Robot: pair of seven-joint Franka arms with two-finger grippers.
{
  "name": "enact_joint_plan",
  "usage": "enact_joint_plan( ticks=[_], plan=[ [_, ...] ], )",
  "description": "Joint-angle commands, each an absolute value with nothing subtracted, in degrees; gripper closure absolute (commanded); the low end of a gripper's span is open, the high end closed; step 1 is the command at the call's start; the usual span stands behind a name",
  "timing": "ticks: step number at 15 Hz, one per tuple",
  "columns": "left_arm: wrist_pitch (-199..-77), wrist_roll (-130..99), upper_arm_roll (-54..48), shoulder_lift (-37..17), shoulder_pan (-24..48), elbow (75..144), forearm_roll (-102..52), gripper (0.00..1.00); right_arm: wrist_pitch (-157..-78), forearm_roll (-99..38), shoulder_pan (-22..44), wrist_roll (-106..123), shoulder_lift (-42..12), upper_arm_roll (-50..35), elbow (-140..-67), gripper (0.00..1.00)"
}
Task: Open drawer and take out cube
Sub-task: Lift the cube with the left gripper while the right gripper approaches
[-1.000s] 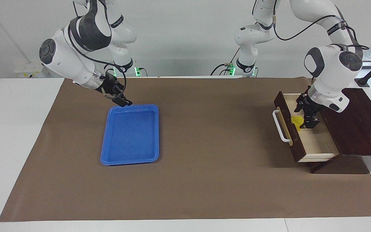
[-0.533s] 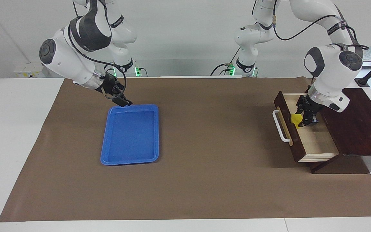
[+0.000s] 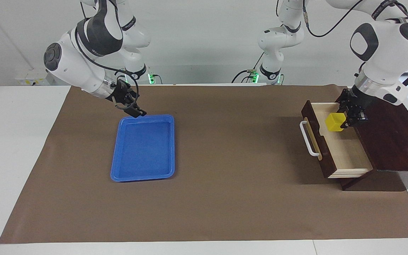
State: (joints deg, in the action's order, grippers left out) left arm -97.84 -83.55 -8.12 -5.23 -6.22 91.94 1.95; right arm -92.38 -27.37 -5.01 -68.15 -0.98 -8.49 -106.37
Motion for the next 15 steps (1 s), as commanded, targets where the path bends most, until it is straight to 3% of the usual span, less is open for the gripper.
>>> enact_joint_plan(
  ticks=[1, 7, 15],
  plan=[
    [-93.87, -91.9, -7.65, -8.34, 1.12, 86.59, 1.5, 1.0, -93.6, -29.53, -3.7, -71.97, -0.88, -8.53, -106.35, 0.0],
    [-94.57, -110.37, -7.82, -8.52, 16.94, 86.57, 1.23, 1.0, -99.12, -33.05, 0.34, -81.28, -2.81, -8.53, -105.38, 0.0],
    [-97.9, -127.95, -7.73, -12.74, 25.31, 87.1, -0.18, 1.0, -109.67, -39.98, 8.08, -89.91, -6.76, -8.53, -105.29, 0.0]
  ],
)
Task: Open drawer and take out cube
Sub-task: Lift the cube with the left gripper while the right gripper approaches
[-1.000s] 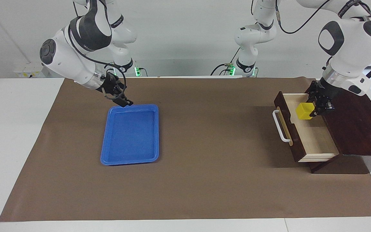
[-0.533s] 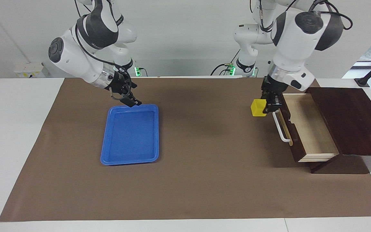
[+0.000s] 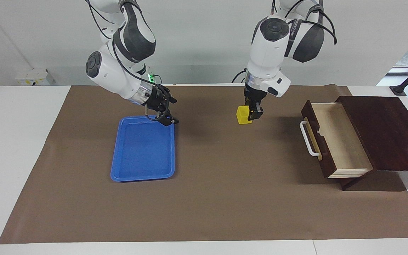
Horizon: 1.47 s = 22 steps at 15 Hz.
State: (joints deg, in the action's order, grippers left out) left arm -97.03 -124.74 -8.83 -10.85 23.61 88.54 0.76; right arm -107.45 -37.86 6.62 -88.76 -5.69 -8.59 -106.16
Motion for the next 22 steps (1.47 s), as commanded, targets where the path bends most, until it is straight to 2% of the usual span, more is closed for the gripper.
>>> enact_joint_plan(
  ticks=[1, 7, 9, 14, 17, 22],
  plan=[
    [-98.0, -128.66, -7.73, -13.44, 25.92, 87.01, -0.26, 1.0, -111.95, -40.25, 9.22, -89.91, -6.85, -8.53, -105.73, 0.0],
    [-98.79, -130.69, -7.73, -13.62, 26.63, 86.92, -1.85, 1.0, -116.62, -44.54, 12.74, -85.89, -9.93, -8.61, -106.08, 0.0],
    [-98.79, -130.69, -7.73, -13.62, 26.63, 87.01, -1.93, 1.0, -116.89, -46.31, 13.97, -82.98, -12.82, -8.61, -104.77, 0.0],
    [-98.7, -130.69, -7.82, -13.62, 26.72, 86.92, -1.93, 1.0, -117.77, -46.76, 16.69, -83.23, -22.13, -8.53, -93.97, 0.0],
    [-98.79, -130.69, -7.74, -13.54, 27.68, 86.92, -2.72, 1.0, -121.11, -46.76, 19.68, -83.41, -22.5, -8.53, -93.43, 0.0],
    [-98.79, -131.13, -7.73, -13.62, 27.69, 87.01, -2.72, 1.0, -118.66, -46.67, 20.3, -84.11, -22.41, -8.53, -93.34, 0.0]
  ],
)
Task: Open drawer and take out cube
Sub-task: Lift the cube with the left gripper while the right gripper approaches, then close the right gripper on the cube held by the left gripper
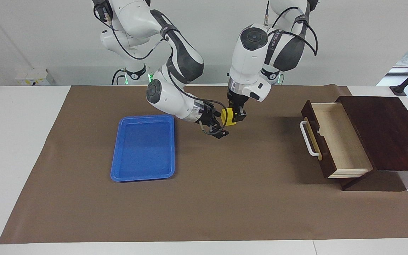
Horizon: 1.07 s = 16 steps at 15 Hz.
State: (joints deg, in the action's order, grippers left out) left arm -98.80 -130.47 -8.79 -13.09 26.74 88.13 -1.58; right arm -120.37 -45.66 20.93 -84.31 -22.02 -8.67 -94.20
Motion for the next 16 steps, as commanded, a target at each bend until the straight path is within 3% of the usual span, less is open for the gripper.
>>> enact_joint_plan(
  ticks=[1, 7, 16],
  plan=[
    [-98.96, -131.13, -7.73, -13.62, 27.69, 87.1, -2.64, 1.0, -118.13, -46.67, 20.13, -84.11, -22.33, -8.53, -93.34, 0.0],
    [-99.4, -131.13, -7.73, -13.62, 27.77, 87.19, -2.64, 1.0, -117.6, -51.06, 16.97, -87.01, -19.08, -8.26, -96.23, 0.0],
    [-100.11, -131.22, -7.73, -13.45, 28.04, 87.89, -2.64, 1.0, -124.01, -52.91, 19.95, -84.38, -16.62, -8.53, -100.45, 0.0]
  ],
)
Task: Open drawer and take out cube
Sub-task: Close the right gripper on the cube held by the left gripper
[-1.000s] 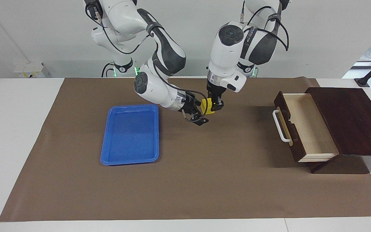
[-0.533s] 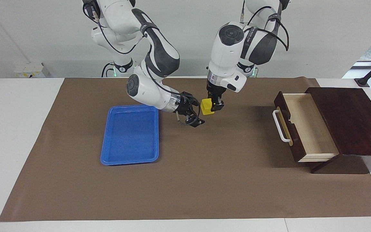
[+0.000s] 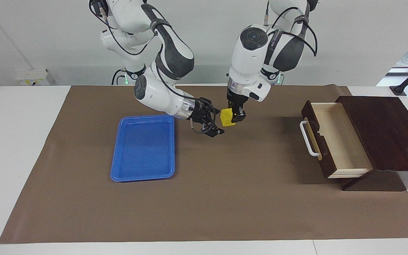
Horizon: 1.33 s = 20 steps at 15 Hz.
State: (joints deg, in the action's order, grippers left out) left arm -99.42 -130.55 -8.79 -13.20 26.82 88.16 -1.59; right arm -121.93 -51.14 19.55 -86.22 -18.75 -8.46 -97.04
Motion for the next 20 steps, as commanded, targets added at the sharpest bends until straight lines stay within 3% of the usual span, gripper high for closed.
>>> enact_joint_plan(
  ticks=[1, 9, 11, 12, 13, 14, 20],
  plan=[
    [-100.02, -131.22, -7.73, -13.45, 28.12, 87.8, -2.64, 1.0, -124.45, -53.0, 20.04, -84.29, -16.61, -8.53, -100.63, 0.0],
    [-100.11, -131.31, -7.73, -13.36, 29.09, 87.8, -2.64, 1.0, -124.54, -53.0, 21.27, -84.46, -16.52, -8.53, -100.72, 0.0],
    [-100.11, -131.31, -7.73, -13.36, 29.09, 87.71, -2.64, 1.0, -124.45, -53.0, 21.27, -84.46, -16.52, -8.53, -100.72, 0.13],
    [-100.02, -131.31, -7.73, -13.45, 29.09, 87.71, -2.64, 1.0, -124.54, -52.91, 21.36, -84.55, -16.52, -8.53, -100.72, 0.31],
    [-100.02, -131.31, -7.73, -13.45, 29.09, 87.71, -2.55, 1.0, -124.45, -53.0, 21.27, -85.07, -16.52, -8.53, -100.72, 0.76],
    [-100.02, -131.31, -7.73, -13.45, 29.09, 87.63, -2.55, 1.0, -124.45, -53.0, 21.27, -85.95, -16.52, -8.53, -100.46, 1.0],
    [-100.2, -131.13, -7.65, -13.45, 28.74, 87.71, -2.11, 1.0, -122.35, -52.91, 19.6, -86.48, -16.7, -8.44, -99.41, 1.0]
  ],
)
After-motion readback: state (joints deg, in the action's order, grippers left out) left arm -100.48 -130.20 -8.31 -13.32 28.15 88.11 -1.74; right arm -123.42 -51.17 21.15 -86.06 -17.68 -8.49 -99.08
